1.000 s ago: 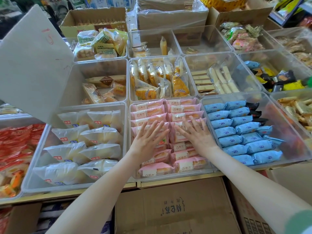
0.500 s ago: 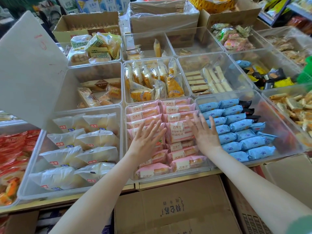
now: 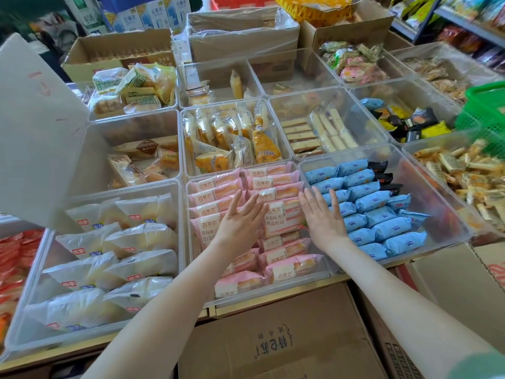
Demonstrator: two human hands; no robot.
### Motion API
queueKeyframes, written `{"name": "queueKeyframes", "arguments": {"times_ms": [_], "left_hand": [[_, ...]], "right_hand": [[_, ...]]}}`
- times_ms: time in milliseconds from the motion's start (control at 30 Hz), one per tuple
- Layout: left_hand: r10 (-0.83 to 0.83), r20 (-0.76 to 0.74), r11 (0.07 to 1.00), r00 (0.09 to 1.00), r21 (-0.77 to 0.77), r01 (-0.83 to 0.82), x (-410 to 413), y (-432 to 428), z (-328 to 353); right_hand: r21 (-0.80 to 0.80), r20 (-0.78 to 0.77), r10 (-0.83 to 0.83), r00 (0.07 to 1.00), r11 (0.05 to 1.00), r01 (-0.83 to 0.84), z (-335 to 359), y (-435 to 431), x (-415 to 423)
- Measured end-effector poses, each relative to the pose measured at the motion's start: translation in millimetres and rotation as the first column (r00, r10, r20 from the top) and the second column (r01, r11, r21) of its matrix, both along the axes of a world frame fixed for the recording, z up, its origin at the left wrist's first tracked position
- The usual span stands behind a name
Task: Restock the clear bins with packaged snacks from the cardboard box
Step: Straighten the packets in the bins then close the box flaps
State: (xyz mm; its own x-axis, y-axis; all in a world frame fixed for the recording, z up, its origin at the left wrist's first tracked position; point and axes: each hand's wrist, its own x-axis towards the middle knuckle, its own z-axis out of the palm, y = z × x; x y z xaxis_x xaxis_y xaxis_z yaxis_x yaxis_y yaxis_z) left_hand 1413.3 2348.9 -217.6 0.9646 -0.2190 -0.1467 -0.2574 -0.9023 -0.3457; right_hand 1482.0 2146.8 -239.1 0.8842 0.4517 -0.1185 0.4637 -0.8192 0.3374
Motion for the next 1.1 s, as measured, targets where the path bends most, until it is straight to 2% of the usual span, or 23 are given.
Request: {"name": "queueKeyframes", "arguments": {"times_ms": [133,233,400,600,700,900,1100], "left_hand": [[-0.004,0.012,1.0,1.0,-0.029,0.004,0,3,3],[0.037,0.024,0.998,0.999,-0.057,-0.035,3,5,5],[0.115,0.049,0.989,0.992,-0.095,-0.11,8,4,19],[0.282,0.06,0.93,0.957,-0.264,-0.257,0,-19,44],[0.309,0.046,0.908,0.95,-0.312,-0.28,-6,-33,58],[0.235,0.078,0.91,0.969,-0.367,-0.191,-19,-77,91],[0.115,0.121,0.866,0.986,-0.499,-0.04,-47,-148,115]], "right_hand": [[0.127,-0.07,-0.028,0.997,0.991,0.036,1,-2,0],[0.231,-0.146,0.012,0.989,0.973,0.022,3,-5,2],[0.315,-0.241,0.072,0.968,0.949,0.008,21,-1,6],[0.426,-0.249,0.058,0.967,0.903,0.055,48,7,-4],[0.437,-0.215,0.043,0.976,0.898,0.057,66,0,-16],[0.429,-0.193,-0.046,0.98,0.894,0.127,108,-36,-53],[0.468,-0.152,-0.121,0.981,0.866,0.179,160,-93,-91]]}}
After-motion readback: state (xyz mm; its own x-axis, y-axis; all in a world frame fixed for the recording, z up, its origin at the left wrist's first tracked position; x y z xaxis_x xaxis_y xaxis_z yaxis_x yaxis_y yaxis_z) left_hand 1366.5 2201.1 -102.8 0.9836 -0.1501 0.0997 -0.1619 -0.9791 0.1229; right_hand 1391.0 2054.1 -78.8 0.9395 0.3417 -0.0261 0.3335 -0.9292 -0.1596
